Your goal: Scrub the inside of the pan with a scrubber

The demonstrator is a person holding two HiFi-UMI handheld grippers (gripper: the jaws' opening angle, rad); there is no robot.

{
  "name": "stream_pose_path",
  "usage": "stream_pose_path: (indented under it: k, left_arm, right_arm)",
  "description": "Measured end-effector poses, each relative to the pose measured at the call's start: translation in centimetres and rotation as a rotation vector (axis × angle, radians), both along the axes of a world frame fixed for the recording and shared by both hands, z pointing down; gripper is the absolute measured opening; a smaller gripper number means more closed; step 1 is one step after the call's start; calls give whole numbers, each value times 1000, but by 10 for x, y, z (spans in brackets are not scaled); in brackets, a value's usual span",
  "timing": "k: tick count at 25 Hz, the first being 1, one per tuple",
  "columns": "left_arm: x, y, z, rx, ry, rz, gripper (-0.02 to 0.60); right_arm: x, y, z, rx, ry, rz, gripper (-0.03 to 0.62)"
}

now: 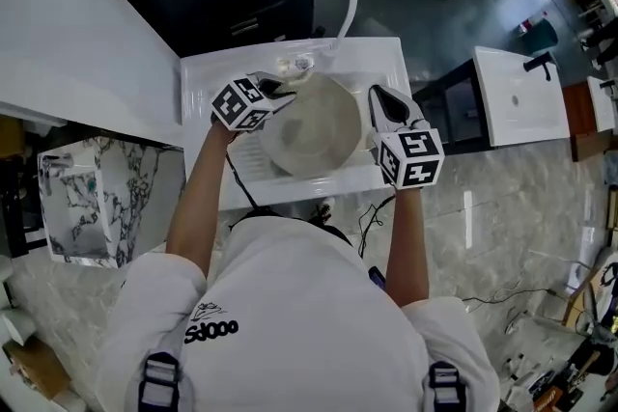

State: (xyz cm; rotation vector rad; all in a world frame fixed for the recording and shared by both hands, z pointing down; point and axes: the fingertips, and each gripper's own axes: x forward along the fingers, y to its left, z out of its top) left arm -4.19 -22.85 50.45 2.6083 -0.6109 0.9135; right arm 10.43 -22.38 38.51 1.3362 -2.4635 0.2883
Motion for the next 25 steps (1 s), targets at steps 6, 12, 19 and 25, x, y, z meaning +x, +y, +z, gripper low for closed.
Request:
stream_pose_path:
  k: [6,12,19,25]
  left_arm:
    - [-23,-40,-99,366,107,-198,64]
    - [-38,-46,-187,566,234,-321,64]
    - [-49,-37,-241,676,245,-384,64]
    - [-42,-25,-264,718,244,-361,64]
  right_arm:
    - [-3,-18,-37,89,51,-7,9]
    - [1,-24,-83,200,52,12,9]
    - [9,-21,-130,317,51,32,9]
    - [2,-13,-154,364,47,5,9]
